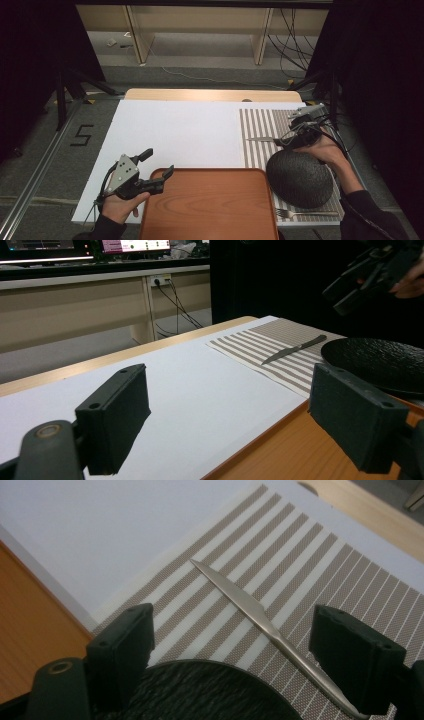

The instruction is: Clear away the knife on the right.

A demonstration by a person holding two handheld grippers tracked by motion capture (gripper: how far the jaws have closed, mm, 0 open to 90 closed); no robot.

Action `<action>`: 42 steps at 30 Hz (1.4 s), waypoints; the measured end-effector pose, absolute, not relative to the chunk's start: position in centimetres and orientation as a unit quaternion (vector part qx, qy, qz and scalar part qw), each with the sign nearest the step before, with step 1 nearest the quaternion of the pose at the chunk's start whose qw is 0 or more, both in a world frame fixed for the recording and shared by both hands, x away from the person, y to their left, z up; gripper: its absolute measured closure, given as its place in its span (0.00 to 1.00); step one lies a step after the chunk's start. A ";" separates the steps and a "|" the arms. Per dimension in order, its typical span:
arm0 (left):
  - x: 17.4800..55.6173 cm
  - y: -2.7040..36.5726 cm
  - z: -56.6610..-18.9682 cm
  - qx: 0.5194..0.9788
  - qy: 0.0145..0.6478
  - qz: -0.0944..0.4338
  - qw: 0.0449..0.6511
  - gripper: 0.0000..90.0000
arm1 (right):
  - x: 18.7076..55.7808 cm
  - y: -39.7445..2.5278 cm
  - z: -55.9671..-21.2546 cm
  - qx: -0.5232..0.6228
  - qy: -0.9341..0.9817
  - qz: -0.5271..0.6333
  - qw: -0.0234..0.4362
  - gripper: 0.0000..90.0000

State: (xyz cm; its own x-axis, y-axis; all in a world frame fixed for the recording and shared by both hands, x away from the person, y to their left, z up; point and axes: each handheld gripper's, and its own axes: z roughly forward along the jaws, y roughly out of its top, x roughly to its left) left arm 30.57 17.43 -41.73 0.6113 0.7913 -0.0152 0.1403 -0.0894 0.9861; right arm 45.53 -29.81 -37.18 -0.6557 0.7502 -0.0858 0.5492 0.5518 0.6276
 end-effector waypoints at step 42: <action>30.5 17.3 -41.8 0.684 0.338 0.277 0.584 0.18 | 55.0 -31.1 -43.8 0.433 0.894 0.063 0.093 0.33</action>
State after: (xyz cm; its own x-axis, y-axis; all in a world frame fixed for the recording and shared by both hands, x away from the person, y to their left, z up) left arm 30.48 17.33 -41.76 0.6179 0.7861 -0.0148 0.1386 -0.0904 0.9862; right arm 54.99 -31.11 -43.78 -0.6069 0.7869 -0.1120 0.7634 0.6163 0.1934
